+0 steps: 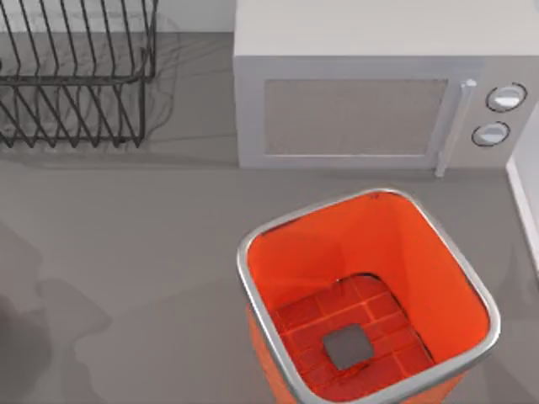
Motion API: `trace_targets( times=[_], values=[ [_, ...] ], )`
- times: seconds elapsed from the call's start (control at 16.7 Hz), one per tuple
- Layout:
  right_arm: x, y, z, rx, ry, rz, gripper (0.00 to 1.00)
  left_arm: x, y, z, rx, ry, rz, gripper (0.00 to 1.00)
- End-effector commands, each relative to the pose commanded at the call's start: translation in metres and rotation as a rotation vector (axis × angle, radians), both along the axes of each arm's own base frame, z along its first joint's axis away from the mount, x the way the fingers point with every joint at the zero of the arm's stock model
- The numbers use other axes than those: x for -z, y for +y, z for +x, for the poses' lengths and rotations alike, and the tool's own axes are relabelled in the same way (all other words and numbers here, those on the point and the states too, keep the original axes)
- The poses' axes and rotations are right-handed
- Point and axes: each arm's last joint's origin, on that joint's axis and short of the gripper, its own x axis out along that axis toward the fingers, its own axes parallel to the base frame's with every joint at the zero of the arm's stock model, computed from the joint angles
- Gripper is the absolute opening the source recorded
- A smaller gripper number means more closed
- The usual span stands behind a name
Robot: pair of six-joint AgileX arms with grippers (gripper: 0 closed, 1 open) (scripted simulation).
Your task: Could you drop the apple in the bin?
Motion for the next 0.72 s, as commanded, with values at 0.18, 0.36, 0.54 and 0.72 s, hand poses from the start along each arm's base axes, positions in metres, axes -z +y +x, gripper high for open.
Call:
trace_targets(
  times=[0.18, 0.36, 0.54, 0.72],
  values=[
    [0.000, 0.000, 0.000, 0.000, 0.000, 0.000, 1.00, -0.008, 0.002, 0.004, 0.003, -0.003, 0.001, 0.00],
    [0.000, 0.000, 0.000, 0.000, 0.000, 0.000, 1.00, -0.034, 0.006, 0.012, 0.009, -0.002, 0.001, 0.00],
    [0.000, 0.000, 0.000, 0.000, 0.000, 0.000, 1.00, -0.073, 0.005, 0.013, 0.013, 0.031, -0.014, 0.00],
    [0.000, 0.000, 0.000, 0.000, 0.000, 0.000, 1.00, -0.116, 0.003, 0.008, 0.011, 0.034, -0.015, 0.00]
  ],
)
